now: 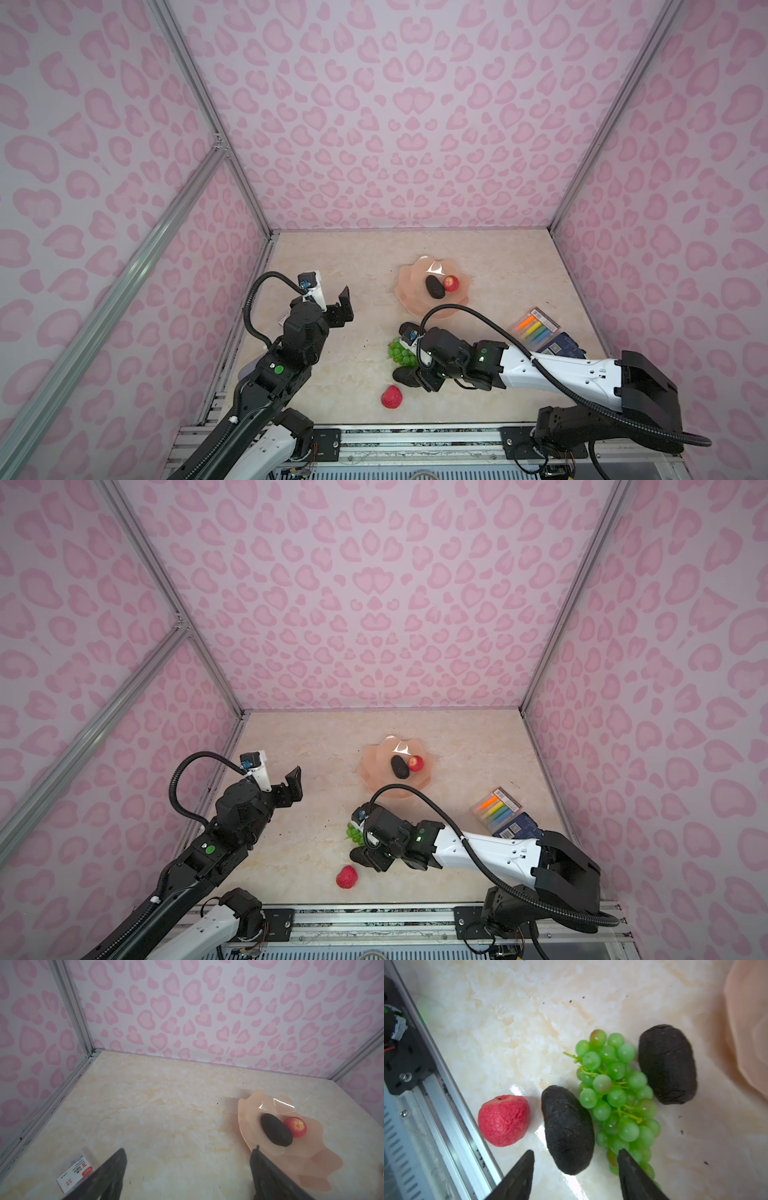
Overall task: Place and organize the fake fruits in the fruit bowl
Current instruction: 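Grasp the avocado beside the grapes with the right gripper while the left withdraws, then carry the avocado into the bowl and release it with the right gripper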
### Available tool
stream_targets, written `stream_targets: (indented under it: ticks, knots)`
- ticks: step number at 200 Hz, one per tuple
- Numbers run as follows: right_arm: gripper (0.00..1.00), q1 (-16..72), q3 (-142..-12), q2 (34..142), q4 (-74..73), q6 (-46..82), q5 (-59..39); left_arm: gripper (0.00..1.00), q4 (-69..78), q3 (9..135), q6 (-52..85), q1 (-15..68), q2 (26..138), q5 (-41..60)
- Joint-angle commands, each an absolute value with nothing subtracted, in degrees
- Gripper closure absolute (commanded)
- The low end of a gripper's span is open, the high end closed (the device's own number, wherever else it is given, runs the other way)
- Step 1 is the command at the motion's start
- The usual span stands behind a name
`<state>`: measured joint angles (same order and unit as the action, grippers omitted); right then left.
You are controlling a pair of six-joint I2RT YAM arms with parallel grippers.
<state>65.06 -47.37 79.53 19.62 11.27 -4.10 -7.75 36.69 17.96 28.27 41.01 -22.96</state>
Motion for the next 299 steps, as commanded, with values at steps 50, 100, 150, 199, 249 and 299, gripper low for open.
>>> stream_targets:
  ticks: [50,100,150,199,249,299]
  knots:
    - [0.43,69.0,-48.7,88.0,18.5,11.6,2.0,0.05,-8.7,35.2,19.8,27.2,38.6,-22.8]
    - [0.46,69.3,-50.6,91.3,18.2,11.0,4.9,0.04,-9.1,34.7,19.4,27.1,37.6,-23.0]
    - [0.43,69.5,-53.6,93.4,17.3,11.5,4.2,0.04,-9.5,34.2,19.5,27.1,36.5,-23.0]
    - [0.44,69.5,-56.2,96.8,16.7,11.3,3.5,0.04,-9.8,34.0,19.1,27.1,35.9,-23.4]
    - [0.65,69.5,-56.9,96.6,17.3,11.8,2.9,0.04,-9.8,33.7,19.2,27.1,35.6,-23.4]
    - [0.69,67.8,-57.6,87.6,18.7,13.3,3.6,0.04,-9.7,33.8,19.2,27.1,35.9,-23.3]
